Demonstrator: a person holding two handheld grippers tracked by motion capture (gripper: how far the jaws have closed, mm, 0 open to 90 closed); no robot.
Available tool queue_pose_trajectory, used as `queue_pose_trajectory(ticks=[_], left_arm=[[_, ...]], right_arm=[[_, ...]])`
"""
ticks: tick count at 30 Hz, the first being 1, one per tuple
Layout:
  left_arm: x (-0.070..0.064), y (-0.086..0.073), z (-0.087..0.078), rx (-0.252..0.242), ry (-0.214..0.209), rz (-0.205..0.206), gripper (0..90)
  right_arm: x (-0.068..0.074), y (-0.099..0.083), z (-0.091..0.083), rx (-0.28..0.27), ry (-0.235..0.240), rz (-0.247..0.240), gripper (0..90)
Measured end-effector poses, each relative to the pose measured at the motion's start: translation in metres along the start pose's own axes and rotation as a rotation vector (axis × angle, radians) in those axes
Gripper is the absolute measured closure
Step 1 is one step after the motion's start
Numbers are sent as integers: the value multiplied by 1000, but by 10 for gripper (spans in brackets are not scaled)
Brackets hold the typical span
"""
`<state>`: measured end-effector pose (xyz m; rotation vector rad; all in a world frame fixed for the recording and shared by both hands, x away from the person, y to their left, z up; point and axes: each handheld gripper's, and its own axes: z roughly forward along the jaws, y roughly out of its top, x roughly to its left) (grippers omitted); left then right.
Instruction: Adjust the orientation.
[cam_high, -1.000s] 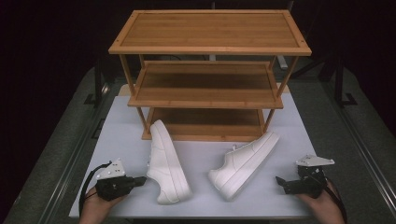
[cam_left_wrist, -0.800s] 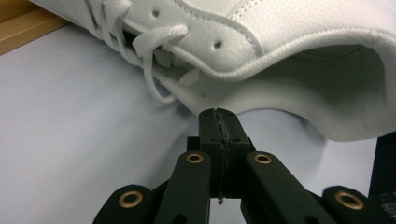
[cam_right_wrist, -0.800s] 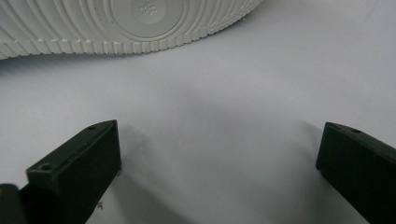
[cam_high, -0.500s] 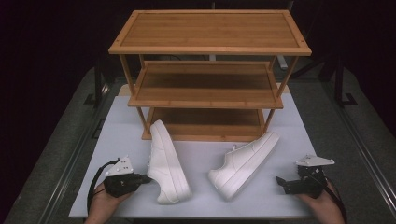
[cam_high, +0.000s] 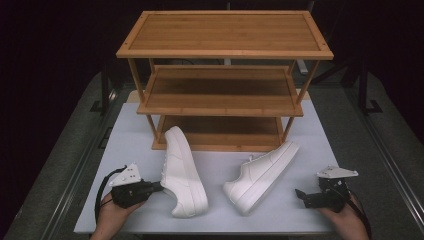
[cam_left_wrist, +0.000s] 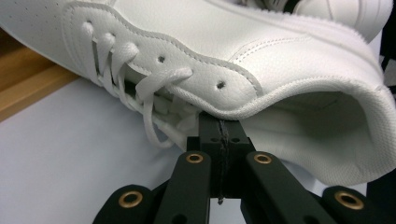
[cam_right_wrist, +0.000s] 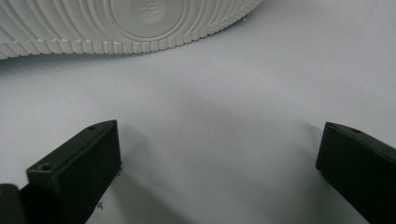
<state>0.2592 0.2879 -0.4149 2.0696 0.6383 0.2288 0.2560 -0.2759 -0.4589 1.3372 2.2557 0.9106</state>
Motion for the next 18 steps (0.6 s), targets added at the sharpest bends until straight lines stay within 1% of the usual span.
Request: queue_pose_trajectory(ticks=[7, 9, 11, 17, 18], left_arm=[[-2, 10, 7, -31, -17, 13, 900], [-3, 14, 10, -38, -22, 26, 900], [-4, 17, 13, -45, -25, 29, 900], [-4, 22, 18, -43, -31, 41, 900], [-4, 23, 18, -51, -32, 43, 900]], right_arm=[[0, 0, 0, 0, 0, 0, 0], [0, 0, 0, 0, 0, 0, 0], [0, 0, 0, -1, 0, -1, 0], [0, 0, 0, -1, 1, 0, 0], [0, 0, 0, -1, 1, 0, 0]])
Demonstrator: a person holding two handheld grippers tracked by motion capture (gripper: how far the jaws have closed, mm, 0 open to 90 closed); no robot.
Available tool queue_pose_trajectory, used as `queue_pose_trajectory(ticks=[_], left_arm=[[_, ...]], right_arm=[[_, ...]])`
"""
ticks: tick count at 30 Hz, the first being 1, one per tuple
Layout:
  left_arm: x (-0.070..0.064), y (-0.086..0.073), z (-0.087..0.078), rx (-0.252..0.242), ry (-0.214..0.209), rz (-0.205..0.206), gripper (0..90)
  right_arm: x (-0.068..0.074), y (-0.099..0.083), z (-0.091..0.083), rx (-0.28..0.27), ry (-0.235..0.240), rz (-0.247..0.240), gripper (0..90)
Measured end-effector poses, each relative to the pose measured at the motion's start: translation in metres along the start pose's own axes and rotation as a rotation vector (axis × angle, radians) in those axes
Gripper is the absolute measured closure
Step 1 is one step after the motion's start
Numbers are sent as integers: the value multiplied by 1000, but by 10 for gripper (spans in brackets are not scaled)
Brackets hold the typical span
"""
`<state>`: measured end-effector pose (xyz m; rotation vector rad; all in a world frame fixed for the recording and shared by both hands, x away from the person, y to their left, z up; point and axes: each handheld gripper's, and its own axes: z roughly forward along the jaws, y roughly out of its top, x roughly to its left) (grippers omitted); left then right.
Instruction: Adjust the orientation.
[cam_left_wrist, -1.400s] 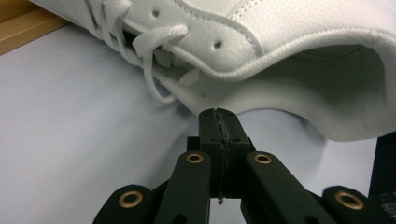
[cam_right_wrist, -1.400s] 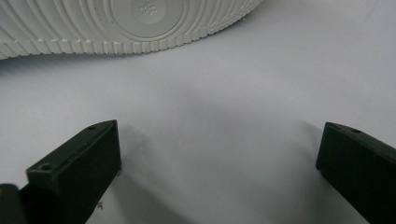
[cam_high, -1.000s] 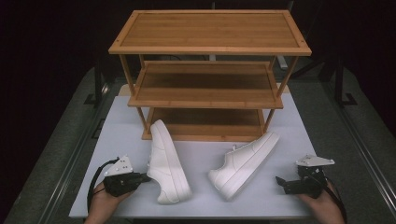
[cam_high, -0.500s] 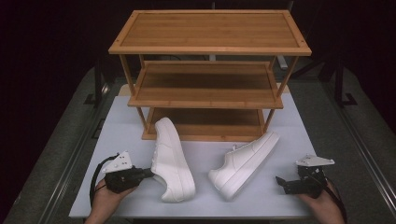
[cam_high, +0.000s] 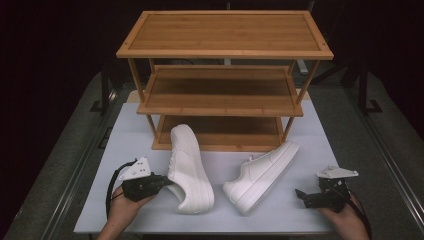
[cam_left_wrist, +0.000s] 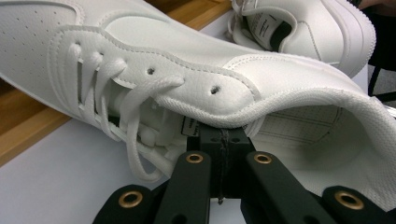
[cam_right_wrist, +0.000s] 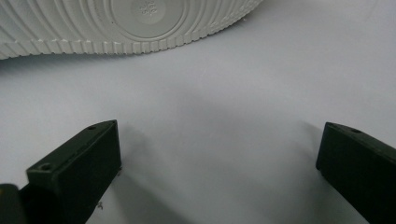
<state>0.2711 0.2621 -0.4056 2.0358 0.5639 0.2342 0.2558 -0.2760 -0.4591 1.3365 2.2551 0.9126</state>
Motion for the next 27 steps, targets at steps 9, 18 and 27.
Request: queue_pose_trajectory(ticks=[9, 18, 27], left_arm=[[0, 7, 7, -1, 1, 21, 900], [-1, 12, 12, -6, -9, 32, 900], [-3, 22, 17, -17, -22, 57, 900]], right_arm=[[0, 0, 0, 0, -1, 0, 0], [0, 0, 0, -2, -1, -1, 0], [0, 0, 0, -2, -1, -1, 0]])
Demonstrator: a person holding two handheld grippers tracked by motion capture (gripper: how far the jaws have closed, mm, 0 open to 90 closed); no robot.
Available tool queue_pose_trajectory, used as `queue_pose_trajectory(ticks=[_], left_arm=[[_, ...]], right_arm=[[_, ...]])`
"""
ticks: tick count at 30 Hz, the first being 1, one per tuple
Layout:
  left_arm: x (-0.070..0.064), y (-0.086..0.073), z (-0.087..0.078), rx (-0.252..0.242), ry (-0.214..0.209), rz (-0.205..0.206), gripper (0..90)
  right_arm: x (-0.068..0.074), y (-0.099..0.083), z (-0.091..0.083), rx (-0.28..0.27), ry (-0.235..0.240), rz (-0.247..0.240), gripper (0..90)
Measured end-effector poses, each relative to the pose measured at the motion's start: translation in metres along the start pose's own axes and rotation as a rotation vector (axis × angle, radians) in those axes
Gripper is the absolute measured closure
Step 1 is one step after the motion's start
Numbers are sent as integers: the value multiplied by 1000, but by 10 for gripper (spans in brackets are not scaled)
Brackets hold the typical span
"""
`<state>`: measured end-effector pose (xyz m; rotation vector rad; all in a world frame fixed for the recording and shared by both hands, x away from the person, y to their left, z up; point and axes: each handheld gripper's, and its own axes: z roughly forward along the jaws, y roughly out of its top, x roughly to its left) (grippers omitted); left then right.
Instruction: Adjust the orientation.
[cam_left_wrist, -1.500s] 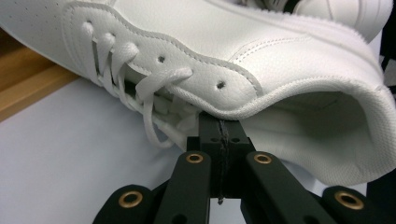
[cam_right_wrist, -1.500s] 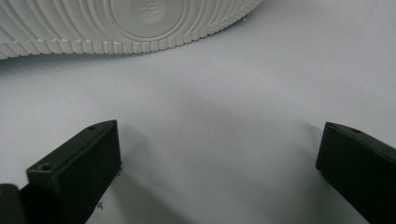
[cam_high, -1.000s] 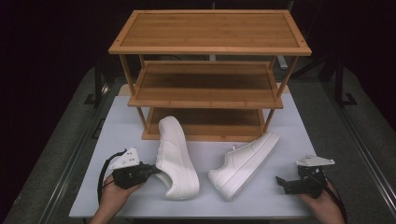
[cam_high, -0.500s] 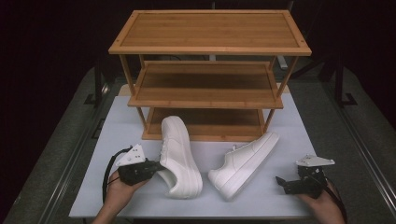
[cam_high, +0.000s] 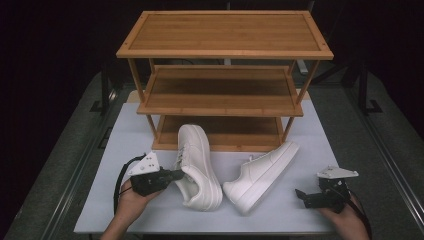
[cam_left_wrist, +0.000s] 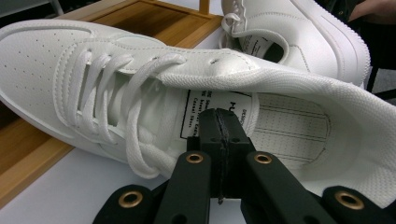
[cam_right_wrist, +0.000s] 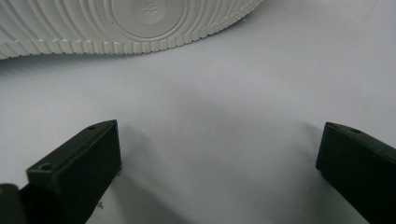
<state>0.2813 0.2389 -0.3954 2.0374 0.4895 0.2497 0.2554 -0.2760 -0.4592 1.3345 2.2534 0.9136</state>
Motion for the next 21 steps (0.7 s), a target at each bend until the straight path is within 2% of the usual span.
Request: queue_pose_trajectory(ticks=[8, 13, 18, 21], left_arm=[[0, 11, 6, -1, -1, 37, 900], [2, 19, 13, 13, 24, 61, 900], [8, 22, 17, 14, 43, 58, 900], [12, 24, 16, 2, 44, 42, 900]], right_arm=[[0, 0, 0, 0, 0, 0, 0], [0, 0, 0, -1, 0, 0, 0], [0, 0, 0, -1, 0, -1, 0], [0, 0, 0, -1, 0, 0, 0]])
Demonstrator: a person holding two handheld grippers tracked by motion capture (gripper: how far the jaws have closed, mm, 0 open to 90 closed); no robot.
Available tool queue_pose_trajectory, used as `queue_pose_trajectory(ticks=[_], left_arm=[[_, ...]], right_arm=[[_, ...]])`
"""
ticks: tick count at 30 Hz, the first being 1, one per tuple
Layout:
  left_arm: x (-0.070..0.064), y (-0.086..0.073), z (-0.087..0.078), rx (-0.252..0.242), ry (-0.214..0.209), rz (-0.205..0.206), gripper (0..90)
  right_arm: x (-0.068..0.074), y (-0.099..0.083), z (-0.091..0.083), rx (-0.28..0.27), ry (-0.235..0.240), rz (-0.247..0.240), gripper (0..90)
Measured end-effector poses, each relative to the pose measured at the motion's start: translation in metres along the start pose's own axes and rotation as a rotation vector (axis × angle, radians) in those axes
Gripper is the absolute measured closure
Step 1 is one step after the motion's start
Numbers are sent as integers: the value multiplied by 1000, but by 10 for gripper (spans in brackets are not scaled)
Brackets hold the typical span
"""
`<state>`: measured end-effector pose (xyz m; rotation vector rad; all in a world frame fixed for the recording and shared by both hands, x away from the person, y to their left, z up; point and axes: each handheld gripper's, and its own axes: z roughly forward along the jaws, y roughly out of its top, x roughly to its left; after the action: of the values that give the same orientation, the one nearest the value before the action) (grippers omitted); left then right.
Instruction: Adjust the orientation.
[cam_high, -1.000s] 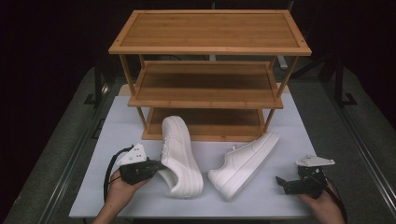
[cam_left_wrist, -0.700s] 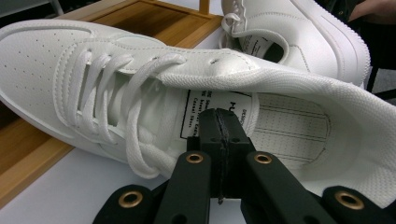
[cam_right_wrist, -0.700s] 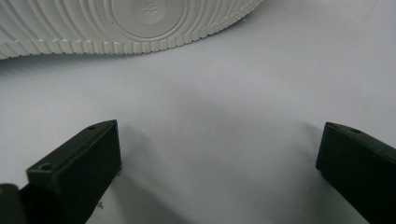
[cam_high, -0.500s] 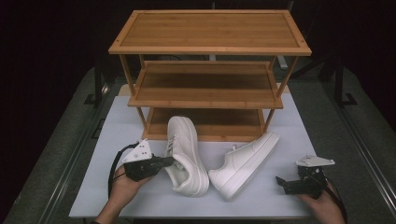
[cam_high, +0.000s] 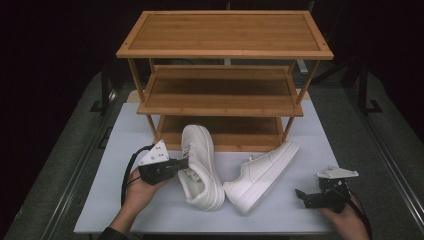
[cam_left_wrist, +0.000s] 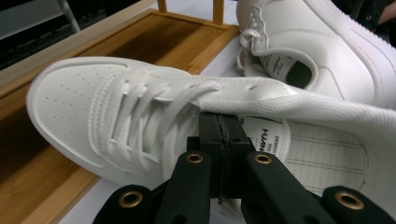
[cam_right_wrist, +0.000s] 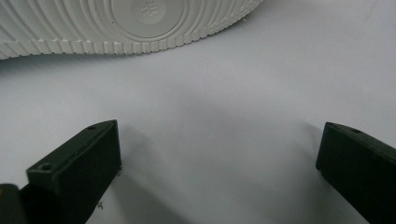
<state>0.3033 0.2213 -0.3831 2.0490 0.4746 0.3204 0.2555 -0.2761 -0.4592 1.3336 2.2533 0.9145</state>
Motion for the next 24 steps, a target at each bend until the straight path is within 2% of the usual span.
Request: queue_pose_trajectory(ticks=[3, 8, 11, 15, 17, 18, 19, 24], left_arm=[[-2, 1, -3, 6, -15, -13, 897], [-11, 3, -16, 2, -30, -44, 819], [-13, 1, -22, -3, -24, -61, 717], [-12, -4, -31, -7, 13, -94, 540], [-11, -6, -31, -1, 19, -107, 477], [-9, -9, -28, 6, 21, -136, 447], [-8, -11, -25, 10, 17, -147, 424], [-8, -18, -11, 35, 22, -197, 382]], right_arm=[[0, 0, 0, 0, 0, 0, 0], [0, 0, 0, 0, 0, 0, 0], [0, 0, 0, 0, 0, 0, 0], [0, 0, 0, 0, 0, 0, 0], [0, 0, 0, 0, 0, 0, 0], [0, 0, 0, 0, 0, 0, 0], [0, 0, 0, 0, 0, 0, 0], [0, 0, 0, 0, 0, 0, 0]])
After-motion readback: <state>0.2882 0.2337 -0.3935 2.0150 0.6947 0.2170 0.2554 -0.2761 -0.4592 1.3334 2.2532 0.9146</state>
